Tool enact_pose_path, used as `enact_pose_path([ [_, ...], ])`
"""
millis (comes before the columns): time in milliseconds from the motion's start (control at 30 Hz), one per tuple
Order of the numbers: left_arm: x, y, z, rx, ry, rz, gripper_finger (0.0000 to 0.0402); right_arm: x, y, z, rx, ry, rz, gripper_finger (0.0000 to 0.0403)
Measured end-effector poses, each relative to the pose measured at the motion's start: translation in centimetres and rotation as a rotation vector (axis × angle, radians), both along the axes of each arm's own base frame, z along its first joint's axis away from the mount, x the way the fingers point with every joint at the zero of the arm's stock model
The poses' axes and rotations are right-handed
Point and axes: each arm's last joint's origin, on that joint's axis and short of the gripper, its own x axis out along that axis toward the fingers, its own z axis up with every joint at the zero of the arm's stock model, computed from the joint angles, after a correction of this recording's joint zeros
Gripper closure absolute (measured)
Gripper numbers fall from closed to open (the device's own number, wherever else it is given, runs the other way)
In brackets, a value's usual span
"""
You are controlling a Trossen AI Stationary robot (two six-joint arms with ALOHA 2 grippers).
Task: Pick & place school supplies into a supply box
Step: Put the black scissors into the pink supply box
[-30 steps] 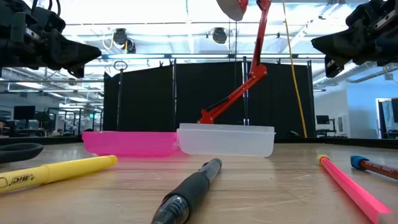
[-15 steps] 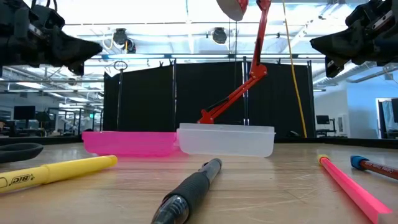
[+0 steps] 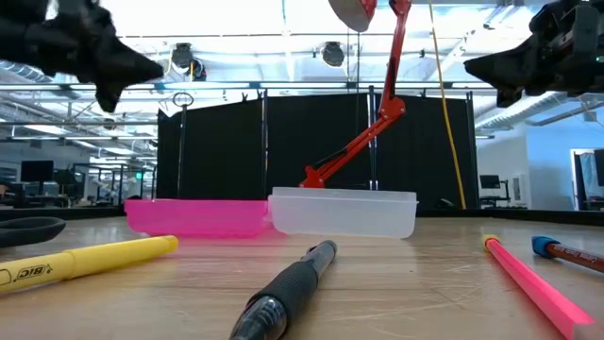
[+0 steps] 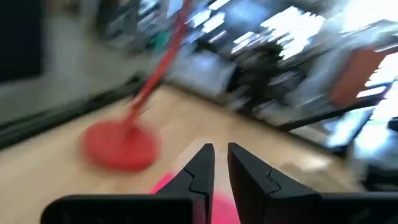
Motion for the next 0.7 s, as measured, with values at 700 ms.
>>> enact_pose_path([
  [700,12.6,-13.8,8.9,-0.644,1.031,0.532,0.0386,0.4,0.0,-1.2,0.044,0.126,0.008,0.0403],
])
